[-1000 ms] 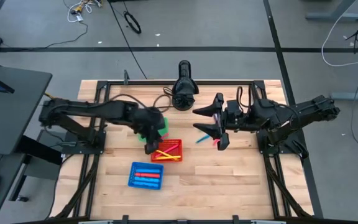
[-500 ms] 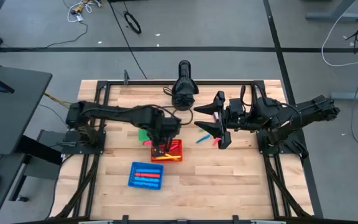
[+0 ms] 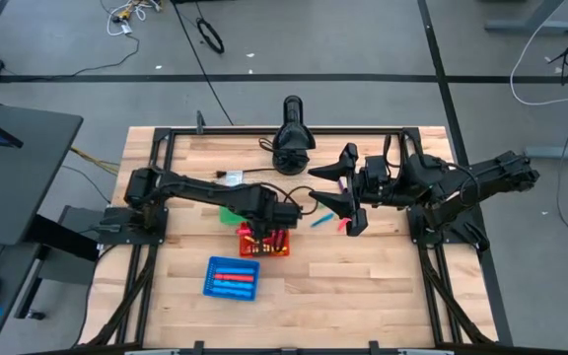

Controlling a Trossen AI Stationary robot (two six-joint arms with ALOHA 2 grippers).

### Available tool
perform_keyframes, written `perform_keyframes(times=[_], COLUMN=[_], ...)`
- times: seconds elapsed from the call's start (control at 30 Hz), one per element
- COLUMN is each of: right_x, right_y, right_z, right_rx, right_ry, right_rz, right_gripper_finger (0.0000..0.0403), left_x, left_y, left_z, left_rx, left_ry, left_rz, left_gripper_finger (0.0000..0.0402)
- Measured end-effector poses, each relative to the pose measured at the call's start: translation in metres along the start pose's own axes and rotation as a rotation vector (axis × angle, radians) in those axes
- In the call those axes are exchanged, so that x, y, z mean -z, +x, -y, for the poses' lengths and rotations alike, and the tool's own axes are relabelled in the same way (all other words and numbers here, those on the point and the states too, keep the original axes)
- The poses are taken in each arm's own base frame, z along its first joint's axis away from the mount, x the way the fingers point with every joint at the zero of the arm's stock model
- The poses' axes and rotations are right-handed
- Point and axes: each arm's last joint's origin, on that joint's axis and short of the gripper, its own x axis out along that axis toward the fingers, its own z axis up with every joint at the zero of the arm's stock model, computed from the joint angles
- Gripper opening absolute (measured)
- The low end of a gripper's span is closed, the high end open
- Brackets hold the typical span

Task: Pick & Place Markers
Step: Put the pink marker pen into the red bin

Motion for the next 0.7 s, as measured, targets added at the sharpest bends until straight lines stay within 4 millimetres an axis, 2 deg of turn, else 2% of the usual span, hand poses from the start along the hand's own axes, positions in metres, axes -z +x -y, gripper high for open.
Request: perform_keyframes(times=[0.3, 0.7], right_x=[0.000, -0.001], right_y=[0.000, 0.000], right_z=[0.000, 0.000], right_rx=[0.000, 0.000], right_ry=[-0.004, -0.025], right_rz=[0.003, 0.008], right_gripper_finger=[0.0230, 0.0230], left_x=[-0.011, -0.023], left_y=[0.029, 0.050], left_z=[0.007, 0.009], left_rx=[0.002, 0.036], left_ry=[0.027, 0.027], left_rz=[-0.019, 0.022], left_gripper_finger=[0.0036, 0.0036])
